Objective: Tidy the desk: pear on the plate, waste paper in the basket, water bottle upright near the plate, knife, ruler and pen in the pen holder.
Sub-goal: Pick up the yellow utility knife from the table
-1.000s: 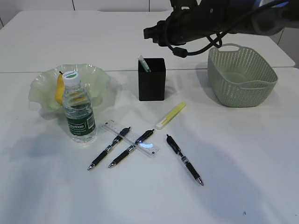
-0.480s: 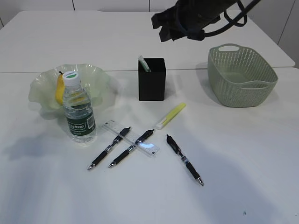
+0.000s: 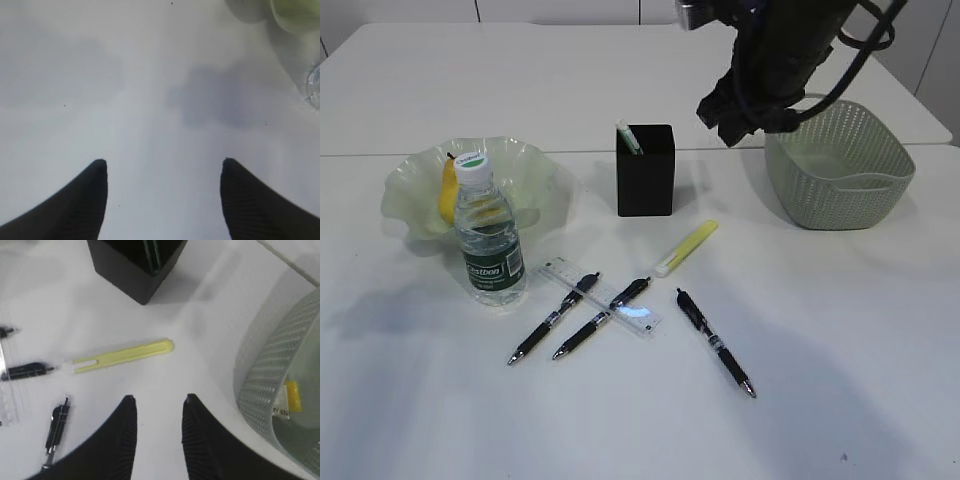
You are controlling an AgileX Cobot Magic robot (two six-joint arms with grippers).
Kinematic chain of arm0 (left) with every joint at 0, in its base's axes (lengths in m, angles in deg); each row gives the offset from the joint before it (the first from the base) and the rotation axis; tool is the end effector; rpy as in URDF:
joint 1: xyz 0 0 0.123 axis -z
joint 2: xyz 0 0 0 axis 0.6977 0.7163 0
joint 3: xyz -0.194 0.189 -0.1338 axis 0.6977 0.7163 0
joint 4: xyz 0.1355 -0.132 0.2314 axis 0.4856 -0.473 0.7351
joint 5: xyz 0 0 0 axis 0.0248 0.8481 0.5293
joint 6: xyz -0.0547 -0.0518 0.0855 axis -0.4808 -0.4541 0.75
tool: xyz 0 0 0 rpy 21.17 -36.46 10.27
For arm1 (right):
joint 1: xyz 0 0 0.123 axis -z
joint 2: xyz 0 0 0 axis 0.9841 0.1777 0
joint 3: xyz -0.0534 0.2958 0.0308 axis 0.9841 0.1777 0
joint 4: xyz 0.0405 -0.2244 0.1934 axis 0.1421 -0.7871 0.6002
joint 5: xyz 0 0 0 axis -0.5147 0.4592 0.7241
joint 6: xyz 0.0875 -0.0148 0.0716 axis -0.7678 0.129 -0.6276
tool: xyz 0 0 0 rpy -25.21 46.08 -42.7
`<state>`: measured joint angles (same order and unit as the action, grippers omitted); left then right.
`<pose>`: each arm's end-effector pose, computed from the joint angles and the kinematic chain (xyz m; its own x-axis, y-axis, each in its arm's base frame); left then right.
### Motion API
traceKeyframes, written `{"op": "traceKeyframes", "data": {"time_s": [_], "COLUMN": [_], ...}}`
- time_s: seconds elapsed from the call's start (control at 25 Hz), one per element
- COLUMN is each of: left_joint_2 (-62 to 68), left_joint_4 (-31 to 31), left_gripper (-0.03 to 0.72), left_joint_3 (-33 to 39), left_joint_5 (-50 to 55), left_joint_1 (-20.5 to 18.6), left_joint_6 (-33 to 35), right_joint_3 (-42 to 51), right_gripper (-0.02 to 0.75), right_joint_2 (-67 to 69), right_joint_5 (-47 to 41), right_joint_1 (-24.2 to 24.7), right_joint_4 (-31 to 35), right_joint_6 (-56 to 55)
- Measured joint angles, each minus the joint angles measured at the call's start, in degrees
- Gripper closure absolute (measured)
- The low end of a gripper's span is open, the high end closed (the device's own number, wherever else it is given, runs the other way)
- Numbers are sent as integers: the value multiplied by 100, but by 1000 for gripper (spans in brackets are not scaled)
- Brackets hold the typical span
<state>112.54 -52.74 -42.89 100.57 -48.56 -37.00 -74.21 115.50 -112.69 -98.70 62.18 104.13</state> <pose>0.3102 0.0215 0.2242 -0.8750 -0.2560 -0.4109 -0.2383 0.9666 -0.0948 0.4817 0.1604 0.2743 -0.7233 -0.5439 -0.4254 -0.5309 0.8320 -0.1610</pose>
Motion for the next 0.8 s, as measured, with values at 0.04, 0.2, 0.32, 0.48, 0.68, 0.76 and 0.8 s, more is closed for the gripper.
{"op": "traceKeyframes", "data": {"time_s": [0.04, 0.2, 0.32, 0.48, 0.68, 0.76, 0.8], "left_joint_2": [0, 0, 0, 0, 0, 0, 0], "left_joint_4": [0, 0, 0, 0, 0, 0, 0], "left_gripper": [188, 188, 188, 188, 188, 188, 188], "left_joint_3": [0, 0, 0, 0, 0, 0, 0], "left_joint_5": [-5, -14, -27, -118, -179, -193, -193], "left_joint_1": [0, 0, 0, 11, 11, 11, 11], "left_joint_6": [0, 26, 38, 47, 50, 50, 50], "right_joint_3": [0, -36, -36, -36, -36, -36, -36], "right_gripper": [505, 505, 505, 505, 504, 504, 504], "right_joint_2": [0, 169, 399, 579, 653, 653, 653], "right_joint_5": [-28, -180, -286, -287, -170, -112, -30], "right_joint_1": [0, 0, 0, 0, -8, -8, -8], "right_joint_4": [-29, -41, -41, -123, -617, -715, -717], "right_joint_6": [221, 1229, 2216, 3025, 3183, 3183, 3232]}}
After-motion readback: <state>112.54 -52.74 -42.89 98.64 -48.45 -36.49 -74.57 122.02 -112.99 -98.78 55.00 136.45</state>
